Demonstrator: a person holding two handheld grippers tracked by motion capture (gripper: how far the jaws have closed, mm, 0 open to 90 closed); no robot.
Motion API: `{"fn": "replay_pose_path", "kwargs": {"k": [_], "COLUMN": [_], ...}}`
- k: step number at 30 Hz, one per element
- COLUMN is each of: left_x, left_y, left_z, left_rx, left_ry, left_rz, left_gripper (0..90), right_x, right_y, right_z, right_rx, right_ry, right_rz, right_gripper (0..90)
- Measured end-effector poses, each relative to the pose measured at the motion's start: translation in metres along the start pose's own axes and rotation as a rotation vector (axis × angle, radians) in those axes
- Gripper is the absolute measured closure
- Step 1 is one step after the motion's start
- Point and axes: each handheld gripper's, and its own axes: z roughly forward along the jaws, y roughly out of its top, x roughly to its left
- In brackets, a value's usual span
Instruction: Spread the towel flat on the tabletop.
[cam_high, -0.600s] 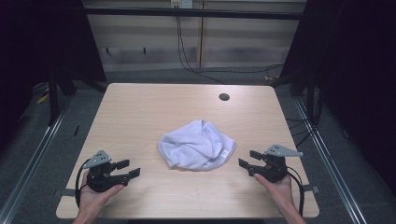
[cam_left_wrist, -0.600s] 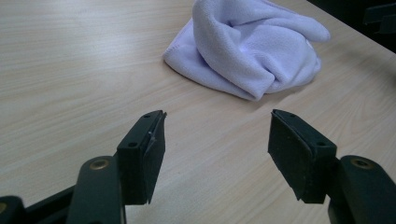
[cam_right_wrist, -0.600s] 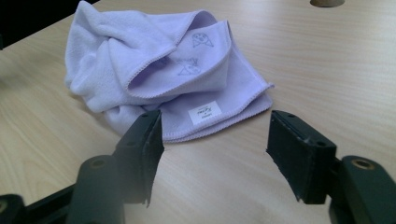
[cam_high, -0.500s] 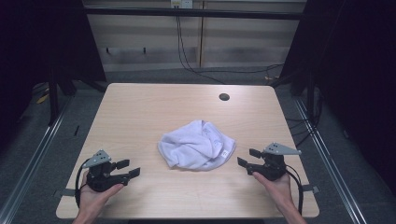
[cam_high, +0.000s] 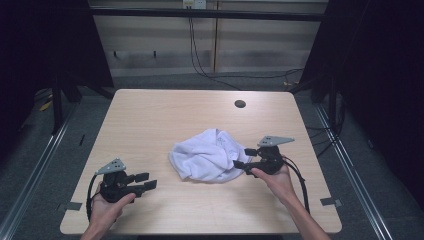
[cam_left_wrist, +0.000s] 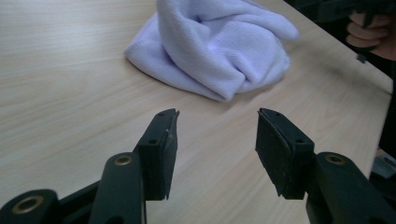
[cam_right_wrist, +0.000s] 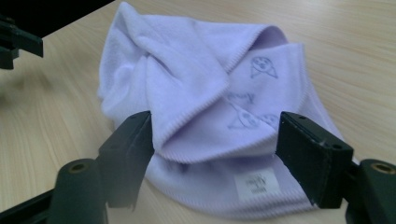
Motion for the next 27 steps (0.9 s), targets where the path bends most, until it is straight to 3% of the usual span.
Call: {"fn": "replay_pose_path", "kwargs": {"k": [5,6,9,10,11,12,15,16,18,21,24,27], "left_x": [0.0,0.001,0.002,0.002,0.002,0.003,0.002,0.002,0.003,0.004,0.002,0.001], "left_y": [-0.001,0.0,0.002,0.002,0.002,0.002,0.001,0.002,0.004,0.009,0.015,0.019], "left_z": [-0.001,0.001,0.002,0.002,0.002,0.002,0.001,0.0,0.001,0.007,0.013,0.016], "left_rx": [0.014,0.008,0.002,0.005,0.005,0.006,0.003,-0.006,-0.01,-0.01,-0.001,-0.006], "left_ry": [-0.008,-0.03,-0.028,-0.016,-0.016,-0.004,0.013,0.02,0.026,0.043,0.044,0.03], "left_rz": [0.012,0.015,0.021,0.028,0.028,0.024,0.021,0.015,0.013,0.007,0.021,0.023], "left_gripper": [43.5,39.9,37.5,35.7,35.7,35.2,34.6,34.5,34.4,34.1,34.2,34.2], "right_x": [0.004,0.006,0.008,0.01,0.01,0.009,0.008,0.012,0.015,0.021,0.025,0.037], "right_y": [0.011,0.016,0.017,0.014,0.014,0.008,0.004,0.002,-0.002,-0.007,-0.01,-0.014], "right_z": [0.02,0.031,0.045,0.06,0.06,0.073,0.076,0.074,0.074,0.071,0.069,0.067], "right_rx": [0.011,0.03,0.052,0.101,0.101,0.134,0.136,0.149,0.15,0.145,0.149,0.159], "right_ry": [0.033,0.045,0.063,0.06,0.06,0.062,0.068,0.059,0.056,0.056,0.079,0.137], "right_rz": [-0.02,-0.038,-0.049,-0.067,-0.067,-0.064,-0.048,-0.071,-0.077,-0.098,-0.11,-0.133], "right_gripper": [26.7,27.0,28.0,27.7,27.7,26.8,30.2,39.4,42.1,60.5,67.5,69.2]}}
